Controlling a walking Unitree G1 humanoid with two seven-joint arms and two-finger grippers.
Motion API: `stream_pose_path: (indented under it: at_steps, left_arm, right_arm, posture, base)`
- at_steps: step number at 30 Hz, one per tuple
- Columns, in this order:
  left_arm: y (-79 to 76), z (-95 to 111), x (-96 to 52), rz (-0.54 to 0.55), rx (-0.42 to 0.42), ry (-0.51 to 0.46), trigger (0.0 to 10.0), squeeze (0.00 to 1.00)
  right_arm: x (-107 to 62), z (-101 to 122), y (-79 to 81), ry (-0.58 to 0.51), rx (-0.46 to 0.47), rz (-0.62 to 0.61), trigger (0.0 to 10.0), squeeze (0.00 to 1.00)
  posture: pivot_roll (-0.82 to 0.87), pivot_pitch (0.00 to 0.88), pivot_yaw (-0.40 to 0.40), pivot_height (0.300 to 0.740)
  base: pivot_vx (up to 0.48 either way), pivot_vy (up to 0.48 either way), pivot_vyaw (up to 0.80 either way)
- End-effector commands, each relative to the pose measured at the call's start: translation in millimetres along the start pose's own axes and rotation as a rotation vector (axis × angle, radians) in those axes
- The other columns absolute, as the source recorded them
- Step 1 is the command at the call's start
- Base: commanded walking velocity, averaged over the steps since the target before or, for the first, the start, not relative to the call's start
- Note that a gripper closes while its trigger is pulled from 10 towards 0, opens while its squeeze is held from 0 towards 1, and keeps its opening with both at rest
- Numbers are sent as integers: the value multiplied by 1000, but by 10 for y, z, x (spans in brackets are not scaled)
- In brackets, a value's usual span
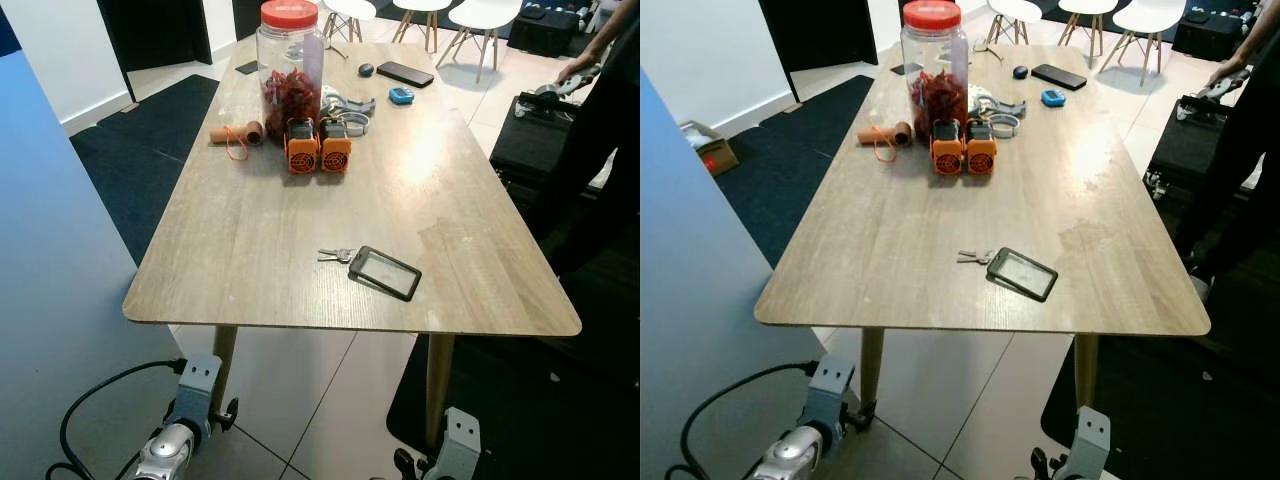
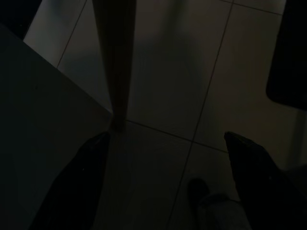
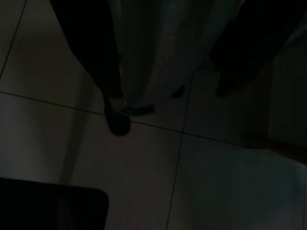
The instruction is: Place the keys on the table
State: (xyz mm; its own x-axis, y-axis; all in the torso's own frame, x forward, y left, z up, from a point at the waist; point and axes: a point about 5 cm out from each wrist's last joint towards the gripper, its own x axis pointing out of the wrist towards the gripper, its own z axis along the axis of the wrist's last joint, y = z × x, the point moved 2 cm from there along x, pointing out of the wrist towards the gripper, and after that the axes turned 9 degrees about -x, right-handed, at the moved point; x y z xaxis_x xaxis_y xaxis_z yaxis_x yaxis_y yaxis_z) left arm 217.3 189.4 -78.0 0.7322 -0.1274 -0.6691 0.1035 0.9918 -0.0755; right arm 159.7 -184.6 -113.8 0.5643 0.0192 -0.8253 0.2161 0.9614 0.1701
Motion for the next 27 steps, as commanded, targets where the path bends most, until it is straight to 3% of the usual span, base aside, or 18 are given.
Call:
stream_pose_path:
  at_steps: [1, 18, 27]
  left_arm:
    - [-17, -25, -5, -8, -8, 4, 10000, 0]
    - [-53, 62, 13, -22, -3, -36, 10000, 0]
    - [-47, 91, 13, -18, 5, -53, 10000, 0]
  right_arm:
    - [-12, -36, -42, 13, 21, -12, 10000, 0]
    - [-11, -27, -48, 12, 16, -14, 10000, 0]
    - [-25, -65, -80, 18, 25, -22, 10000, 0]
  posture:
    - [53, 21, -17, 740]
    - [58, 24, -11, 740]
    - [63, 34, -9, 740]
  base:
    - [-322, 0, 0]
    - [-324, 0, 0]
    - [0, 0, 0]
